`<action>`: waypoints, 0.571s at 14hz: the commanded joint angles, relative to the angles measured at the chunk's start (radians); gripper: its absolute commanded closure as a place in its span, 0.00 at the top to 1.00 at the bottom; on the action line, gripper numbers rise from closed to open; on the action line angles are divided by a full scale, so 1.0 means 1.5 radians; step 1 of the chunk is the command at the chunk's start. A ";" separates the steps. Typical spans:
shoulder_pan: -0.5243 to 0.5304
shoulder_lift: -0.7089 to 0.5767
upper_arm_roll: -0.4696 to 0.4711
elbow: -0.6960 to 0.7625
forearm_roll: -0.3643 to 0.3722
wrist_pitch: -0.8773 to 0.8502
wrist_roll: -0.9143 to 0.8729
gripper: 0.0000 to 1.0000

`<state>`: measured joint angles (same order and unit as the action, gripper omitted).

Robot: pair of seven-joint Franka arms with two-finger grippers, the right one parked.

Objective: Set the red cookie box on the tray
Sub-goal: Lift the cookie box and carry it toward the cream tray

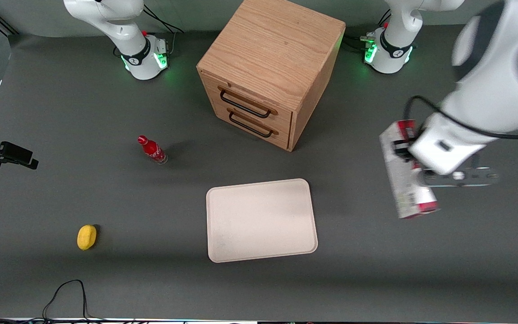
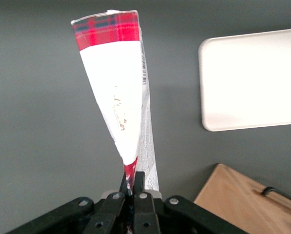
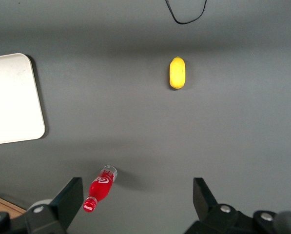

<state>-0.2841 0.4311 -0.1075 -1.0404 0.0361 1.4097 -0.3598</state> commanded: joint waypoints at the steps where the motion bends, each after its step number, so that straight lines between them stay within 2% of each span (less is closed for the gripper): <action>1: -0.074 0.086 -0.003 0.119 0.001 0.013 -0.072 0.00; 3: -0.105 0.102 -0.015 0.119 -0.009 0.067 -0.165 0.00; 8: -0.122 0.154 -0.013 0.113 -0.008 0.097 -0.173 0.00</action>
<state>-0.4638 0.6034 -0.1388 -0.9167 0.0341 1.5354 -0.6020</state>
